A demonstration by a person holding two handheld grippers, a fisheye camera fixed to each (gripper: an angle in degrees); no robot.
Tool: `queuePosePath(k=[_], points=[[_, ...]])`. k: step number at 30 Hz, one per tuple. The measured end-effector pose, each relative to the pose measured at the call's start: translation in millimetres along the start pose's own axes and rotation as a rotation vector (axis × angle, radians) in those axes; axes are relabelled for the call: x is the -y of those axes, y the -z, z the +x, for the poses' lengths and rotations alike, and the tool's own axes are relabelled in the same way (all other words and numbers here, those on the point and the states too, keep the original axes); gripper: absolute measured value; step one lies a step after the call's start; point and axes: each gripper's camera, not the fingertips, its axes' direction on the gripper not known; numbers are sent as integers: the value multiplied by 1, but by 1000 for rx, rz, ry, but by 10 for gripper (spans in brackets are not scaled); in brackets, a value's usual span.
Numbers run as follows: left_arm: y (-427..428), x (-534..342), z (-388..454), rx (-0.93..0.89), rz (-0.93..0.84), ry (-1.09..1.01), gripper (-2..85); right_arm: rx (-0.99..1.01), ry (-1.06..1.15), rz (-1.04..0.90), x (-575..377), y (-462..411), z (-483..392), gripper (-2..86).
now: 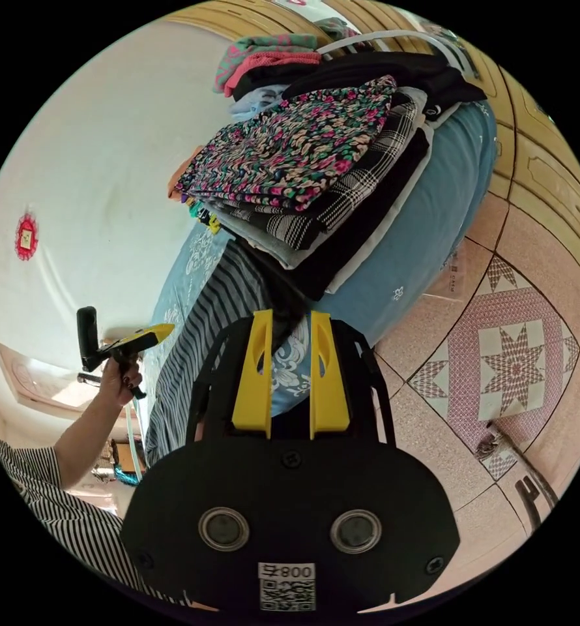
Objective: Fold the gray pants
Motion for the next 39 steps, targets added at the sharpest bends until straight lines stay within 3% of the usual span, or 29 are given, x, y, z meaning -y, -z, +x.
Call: queuePosePath(k=[8, 17, 25, 39], points=[[-40, 166, -16, 22, -83, -47, 106, 53, 15, -50, 21, 7, 48, 107], [-83, 266, -23, 7, -227, -80, 121, 103, 33, -92, 29, 11, 75, 118], [-82, 298, -31, -92, -211, -37, 75, 131, 26, -100, 33, 9, 88, 81], [-24, 302, -19, -71, -156, -120, 32, 233, 32, -69, 17, 21, 63, 62]])
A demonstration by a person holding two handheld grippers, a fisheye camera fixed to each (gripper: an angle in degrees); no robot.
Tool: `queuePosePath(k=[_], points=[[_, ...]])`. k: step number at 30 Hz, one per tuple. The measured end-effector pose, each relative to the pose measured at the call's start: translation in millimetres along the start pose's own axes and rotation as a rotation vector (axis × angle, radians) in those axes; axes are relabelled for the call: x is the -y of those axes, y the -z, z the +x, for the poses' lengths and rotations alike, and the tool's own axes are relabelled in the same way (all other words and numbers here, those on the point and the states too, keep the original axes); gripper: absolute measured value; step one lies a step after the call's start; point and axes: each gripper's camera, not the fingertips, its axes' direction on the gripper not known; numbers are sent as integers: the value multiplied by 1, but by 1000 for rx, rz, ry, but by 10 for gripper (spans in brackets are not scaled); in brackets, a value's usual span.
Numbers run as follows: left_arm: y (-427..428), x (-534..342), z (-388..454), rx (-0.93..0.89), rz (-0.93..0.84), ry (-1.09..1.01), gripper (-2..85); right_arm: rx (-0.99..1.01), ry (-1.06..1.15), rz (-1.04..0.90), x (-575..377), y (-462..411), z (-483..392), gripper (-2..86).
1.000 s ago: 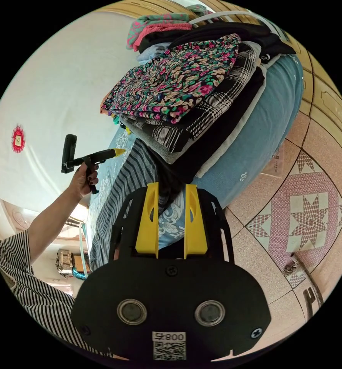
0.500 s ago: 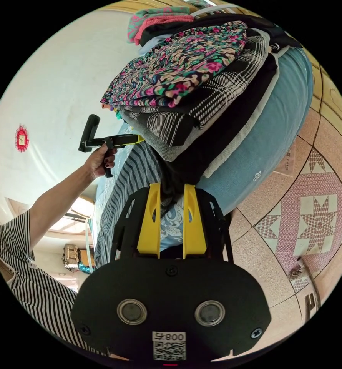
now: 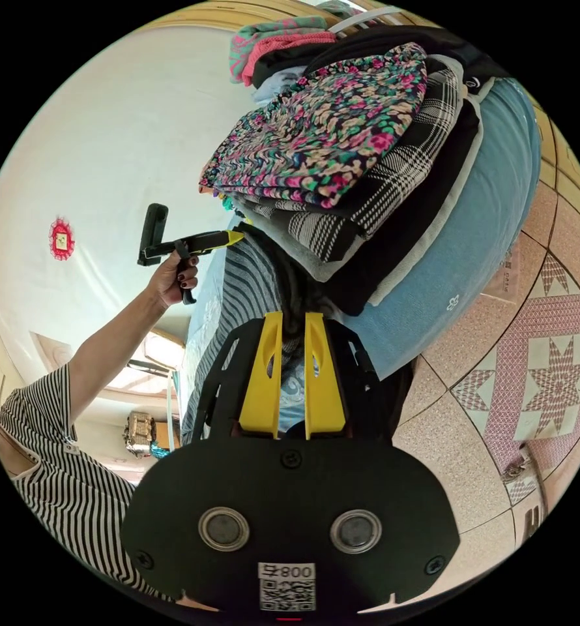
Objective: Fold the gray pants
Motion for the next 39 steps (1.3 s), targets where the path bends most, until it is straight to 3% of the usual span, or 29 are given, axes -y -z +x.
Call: queuePosePath(k=[12, 21, 30, 39], points=[[92, -99, 20, 39, 120, -89, 27, 85, 236, 22, -35, -5, -123, 60], [156, -256, 7, 32, 266, -51, 35, 173, 543, -121, -80, -59, -265, 61], [172, -443, -42, -17, 383, 114, 53, 261, 767, -396, -141, -172, -389, 61], [122, -614, -112, -102, 456, 452, 16, 162, 824, -652, -195, -306, -451, 62]])
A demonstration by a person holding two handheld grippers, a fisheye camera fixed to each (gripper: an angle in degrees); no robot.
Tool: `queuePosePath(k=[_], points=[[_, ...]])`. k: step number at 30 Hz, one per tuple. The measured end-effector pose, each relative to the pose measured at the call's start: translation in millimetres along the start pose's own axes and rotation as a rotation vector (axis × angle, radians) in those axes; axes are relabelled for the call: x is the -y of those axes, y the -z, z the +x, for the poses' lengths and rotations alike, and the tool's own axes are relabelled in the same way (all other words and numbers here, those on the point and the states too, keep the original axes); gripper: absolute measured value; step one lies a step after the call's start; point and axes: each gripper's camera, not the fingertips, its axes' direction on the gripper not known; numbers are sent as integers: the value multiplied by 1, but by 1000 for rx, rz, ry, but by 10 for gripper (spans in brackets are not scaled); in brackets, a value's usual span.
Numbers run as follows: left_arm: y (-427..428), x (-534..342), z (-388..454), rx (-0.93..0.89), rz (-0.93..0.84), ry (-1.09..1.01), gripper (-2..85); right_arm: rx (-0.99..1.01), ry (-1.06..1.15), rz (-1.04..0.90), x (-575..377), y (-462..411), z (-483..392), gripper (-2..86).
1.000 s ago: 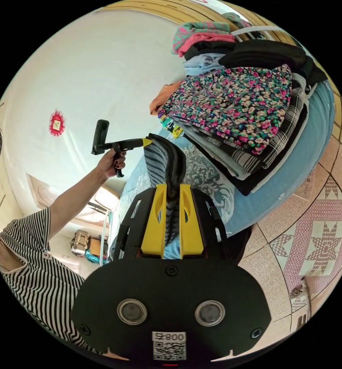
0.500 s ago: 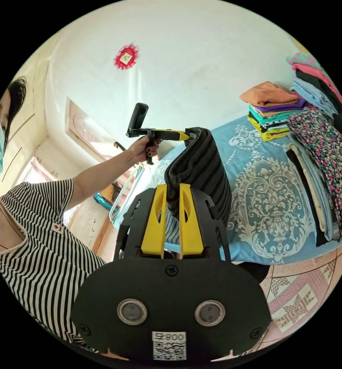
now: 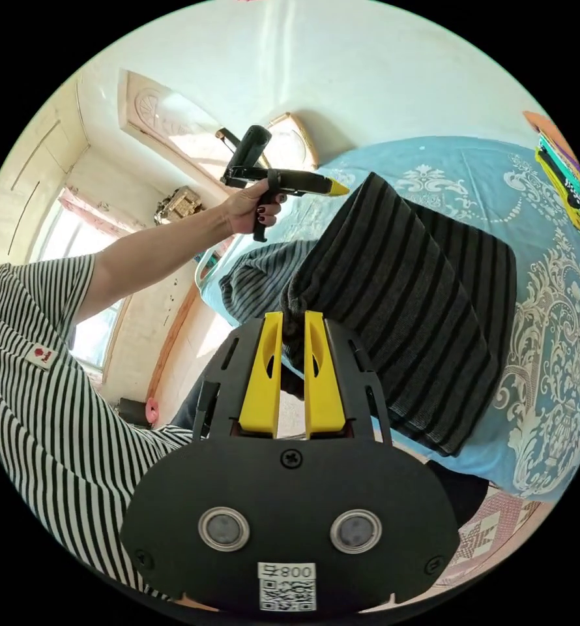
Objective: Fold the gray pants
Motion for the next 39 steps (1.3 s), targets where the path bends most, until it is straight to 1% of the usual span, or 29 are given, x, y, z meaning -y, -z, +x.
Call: queuePosePath(k=[2, 4, 7, 10, 11, 13, 17, 19, 21, 22, 24, 25, 30, 34, 36, 39], points=[[2, -40, -37, -43, 31, 152, 9, -10, -13, -77, 18, -36, 2, 63], [2, -67, -52, -85, 69, 203, 7, -23, -23, -145, 29, -62, 4, 64], [-4, -98, -51, -147, 81, 166, 9, -6, -25, -190, 48, -88, 0, 65], [-23, -121, -40, -210, 23, 106, 20, -5, 8, -220, 67, -105, -10, 69], [-32, -131, -37, -195, -22, 99, 29, -11, 28, -239, 74, -112, -15, 70], [-37, -148, -36, -114, -38, 120, 42, -11, 45, -250, 85, -121, -20, 74], [-24, -192, -40, 16, 84, 215, 71, 55, 35, -236, 107, -132, -24, 77], [-22, -203, -42, 99, 83, 232, 77, 70, 29, -234, 115, -138, -25, 70], [-24, -211, -45, 159, 50, 228, 78, 96, 30, -235, 124, -143, -28, 44], [-28, -215, -48, 167, 18, 234, 76, 127, 34, -258, 130, -149, -31, 32], [-33, -222, -56, 153, -14, 246, 67, 125, 40, -280, 138, -157, -37, 18], [-34, -227, -61, 186, -27, 269, 56, 112, 51, -280, 142, -160, -41, 12], [-25, -255, -75, 144, 4, 271, 20, 100, 49, -263, 162, -159, -51, 3], [-6, -291, -82, 115, 118, 299, 13, 37, 52, -150, 188, -136, -56, 1], [-6, -304, -87, 113, 113, 311, 12, -10, 49, -102, 203, -131, -54, 1], [-15, -320, -102, 119, 94, 343, 13, -75, 46, -87, 236, -139, -47, 1]])
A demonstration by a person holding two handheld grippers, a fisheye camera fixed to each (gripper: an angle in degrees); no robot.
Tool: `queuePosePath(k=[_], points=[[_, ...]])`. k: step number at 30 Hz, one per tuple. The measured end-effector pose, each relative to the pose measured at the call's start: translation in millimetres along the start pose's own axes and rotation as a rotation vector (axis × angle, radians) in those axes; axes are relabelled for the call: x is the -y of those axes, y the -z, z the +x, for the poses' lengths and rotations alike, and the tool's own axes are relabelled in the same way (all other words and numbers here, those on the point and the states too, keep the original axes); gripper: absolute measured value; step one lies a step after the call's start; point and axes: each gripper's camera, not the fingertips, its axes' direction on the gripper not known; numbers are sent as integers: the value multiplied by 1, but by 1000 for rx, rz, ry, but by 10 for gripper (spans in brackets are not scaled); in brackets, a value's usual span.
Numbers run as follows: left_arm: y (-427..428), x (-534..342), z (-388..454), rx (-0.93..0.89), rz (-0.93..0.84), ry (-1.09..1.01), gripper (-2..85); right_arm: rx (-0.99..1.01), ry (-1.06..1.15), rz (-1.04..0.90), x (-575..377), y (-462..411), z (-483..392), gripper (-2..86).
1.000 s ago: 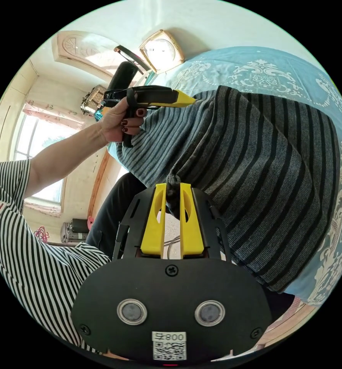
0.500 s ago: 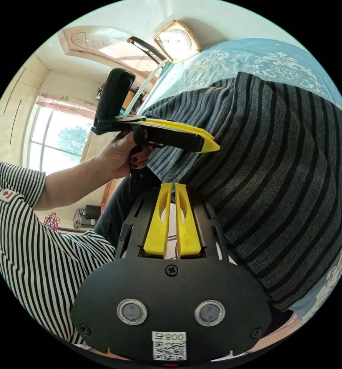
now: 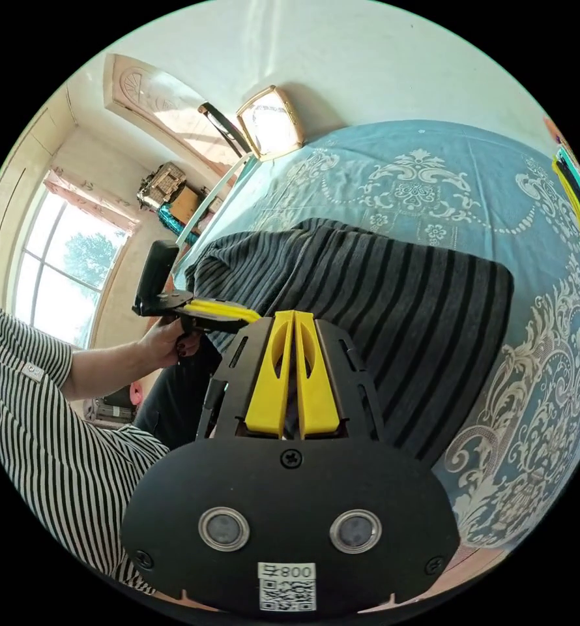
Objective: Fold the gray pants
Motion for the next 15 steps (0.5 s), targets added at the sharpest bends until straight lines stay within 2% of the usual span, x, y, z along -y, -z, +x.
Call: queuePosePath(k=[6, 10, 15], points=[[-4, -20, -26, -7, -1, 32, 18, -127, 37, -74, 67, -40, -1, 1], [-2, -38, -38, -30, -21, 48, 26, -192, 46, -188, 98, -74, -7, 3], [0, -59, -41, -113, -24, 16, 53, -147, 85, -168, 96, -60, -23, 9]])
